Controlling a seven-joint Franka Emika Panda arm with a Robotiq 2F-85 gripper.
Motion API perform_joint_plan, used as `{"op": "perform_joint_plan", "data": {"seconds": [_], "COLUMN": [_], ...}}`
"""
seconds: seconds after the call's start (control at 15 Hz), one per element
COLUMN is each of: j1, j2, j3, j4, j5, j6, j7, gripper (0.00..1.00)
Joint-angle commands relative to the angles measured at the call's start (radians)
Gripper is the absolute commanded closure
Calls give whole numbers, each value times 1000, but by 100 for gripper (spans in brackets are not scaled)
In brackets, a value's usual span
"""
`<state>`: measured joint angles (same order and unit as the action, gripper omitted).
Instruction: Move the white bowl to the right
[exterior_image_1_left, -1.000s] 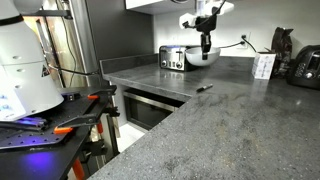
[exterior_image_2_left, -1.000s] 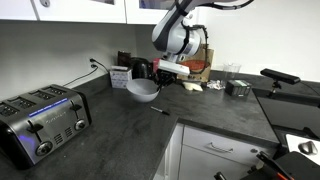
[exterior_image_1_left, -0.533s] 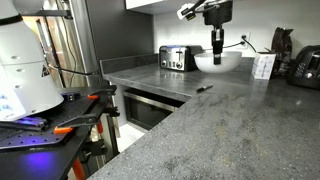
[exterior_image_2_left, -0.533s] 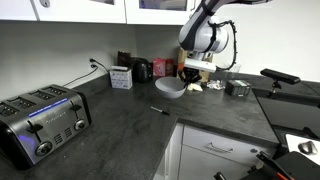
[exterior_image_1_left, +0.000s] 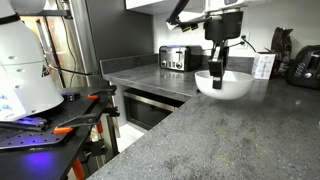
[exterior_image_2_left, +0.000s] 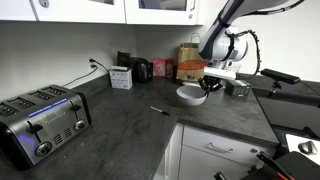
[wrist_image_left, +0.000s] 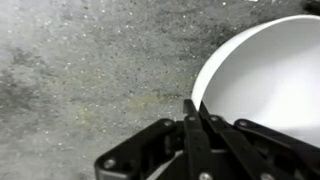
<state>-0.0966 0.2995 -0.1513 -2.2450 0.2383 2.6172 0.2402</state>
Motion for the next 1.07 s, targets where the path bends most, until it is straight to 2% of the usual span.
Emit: {"op": "perform_joint_plan", "data": {"seconds": [0.0,0.2,0.27,0.33,0.4,0.53,0.67,0.87,1.0], "j1": [-37,-69,-74,-68,-59,-30,10,83,101], "j2": [7,18,20,19,13,-14,-59,-139,-193], "j3": [31,65,68,61,50,28,7,-26,-2], "j4": [-10,-19,-23,-31,-42,-75,-113,-143,-159], "j5": [63,149,157,149,125,46,-87,-313,-392], "j6": [1,20,25,38,55,97,107,-1,-64], "j7": [-33,-86,-106,-102,-94,-88,-79,21,55], "gripper": [99,99,71,70,63,48,34,11,0]}}
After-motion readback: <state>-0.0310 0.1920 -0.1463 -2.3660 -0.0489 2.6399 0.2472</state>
